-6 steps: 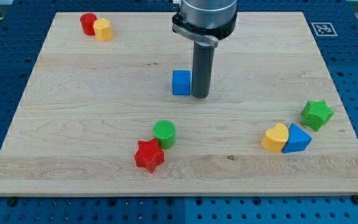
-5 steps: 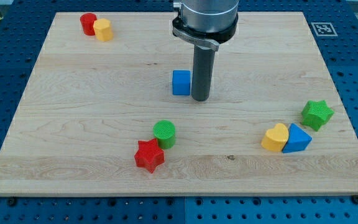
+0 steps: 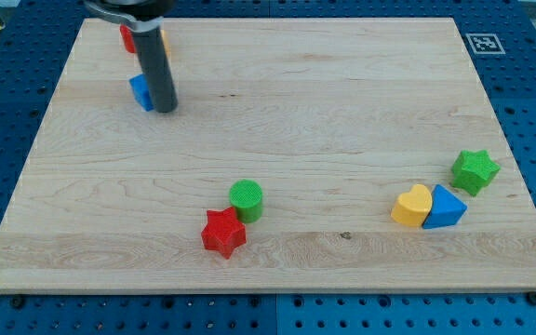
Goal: Move the blue cube closer to the yellow hexagon and red circle
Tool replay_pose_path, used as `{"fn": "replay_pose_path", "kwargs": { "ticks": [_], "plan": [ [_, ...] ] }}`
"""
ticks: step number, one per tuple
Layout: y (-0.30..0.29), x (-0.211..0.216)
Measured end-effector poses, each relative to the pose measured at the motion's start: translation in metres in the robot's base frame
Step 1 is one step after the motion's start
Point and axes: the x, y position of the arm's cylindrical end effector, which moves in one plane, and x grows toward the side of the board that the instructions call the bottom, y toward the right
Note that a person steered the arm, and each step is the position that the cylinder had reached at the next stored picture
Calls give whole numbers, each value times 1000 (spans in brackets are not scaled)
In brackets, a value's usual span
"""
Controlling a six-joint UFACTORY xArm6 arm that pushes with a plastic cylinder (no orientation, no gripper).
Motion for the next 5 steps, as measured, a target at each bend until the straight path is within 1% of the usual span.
{"fn": "replay_pose_path", "kwargs": {
  "ticks": [2,3,4,5],
  "plan": [
    [-25,-4],
    [-51,-22],
    [-66,-54],
    [-70,-76]
  ]
}}
